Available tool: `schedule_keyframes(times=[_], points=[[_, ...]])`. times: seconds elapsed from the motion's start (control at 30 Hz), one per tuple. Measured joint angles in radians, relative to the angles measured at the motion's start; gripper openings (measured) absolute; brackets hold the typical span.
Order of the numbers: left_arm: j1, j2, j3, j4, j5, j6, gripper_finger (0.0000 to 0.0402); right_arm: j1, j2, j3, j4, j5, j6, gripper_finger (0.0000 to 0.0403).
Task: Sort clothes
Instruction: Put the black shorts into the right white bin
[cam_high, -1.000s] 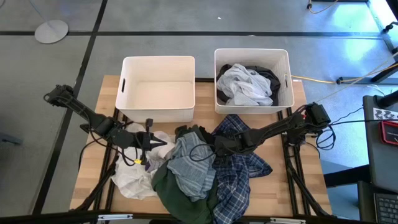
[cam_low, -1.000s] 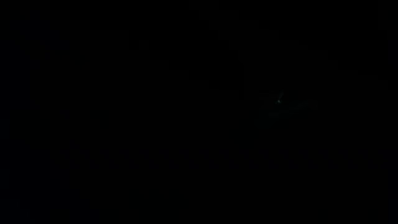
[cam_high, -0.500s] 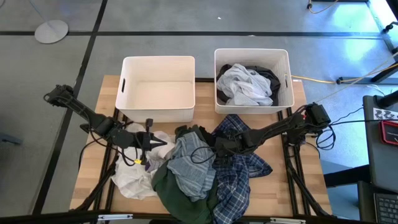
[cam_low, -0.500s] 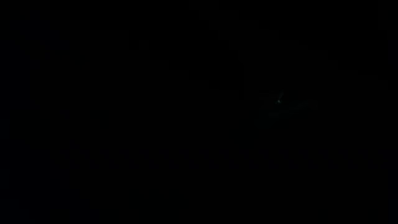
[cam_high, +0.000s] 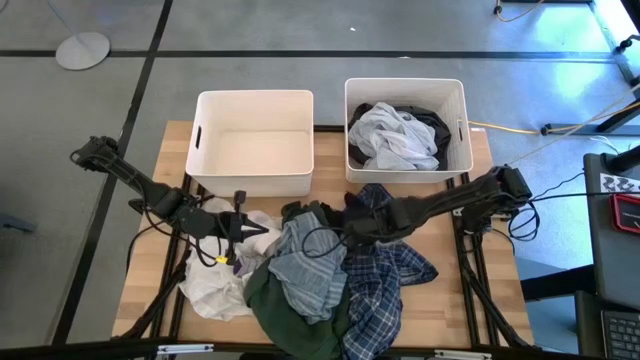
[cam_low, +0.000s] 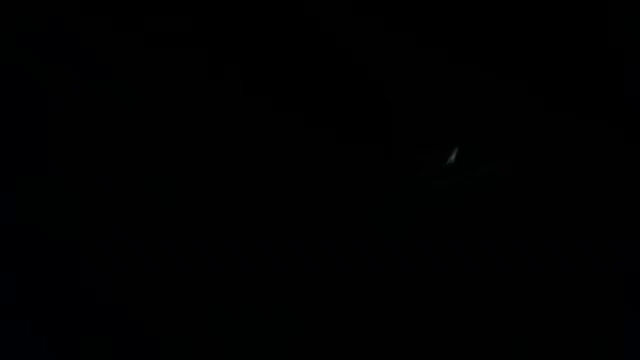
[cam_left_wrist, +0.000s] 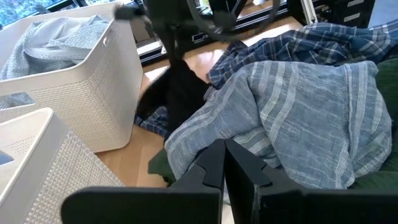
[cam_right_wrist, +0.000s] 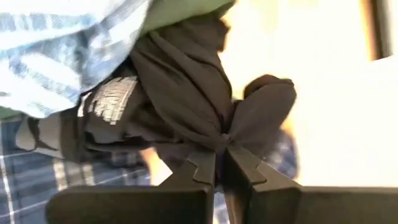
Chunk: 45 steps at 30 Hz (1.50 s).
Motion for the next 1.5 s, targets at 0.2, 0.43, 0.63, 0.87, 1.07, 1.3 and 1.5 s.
schedule_keyframes(times=[0.2,0.43,0.63,0.87,1.07,1.3,1.5], points=[[0.000,0.000,0.000,0.000,0.000,0.000,0.0001,0.000,0.000,0.152,-0.161,0.085,-0.017,0.0012],[0.000,0.000,0.000,0.000,0.000,0.002,0.0001,0.000,0.000,0.329,-0.271,0.217,-0.031,0.0015],[0.000,0.000,0.000,0.000,0.000,0.002,0.0001,-0.001,0.000,0.476,-0.275,0.368,-0.099,0.0014],[0.000,0.000,0.000,0.000,0.000,0.003,0.0001,-0.002,-0.001,0.637,-0.275,0.624,-0.179,0.0016],[0.000,0.000,0.000,0.000,0.000,0.003,0.0001,-0.002,-0.001,0.764,-0.270,0.856,-0.266,0.0016],[0.000,0.000,0.000,0.000,0.000,0.003,0.0001,-0.088,-0.002,0.883,-0.273,0.966,-0.333,0.0016],[0.000,0.000,0.000,0.001,0.000,0.003,0.0001,-0.244,-0.002,0.896,-0.284,0.889,-0.341,0.0017]])
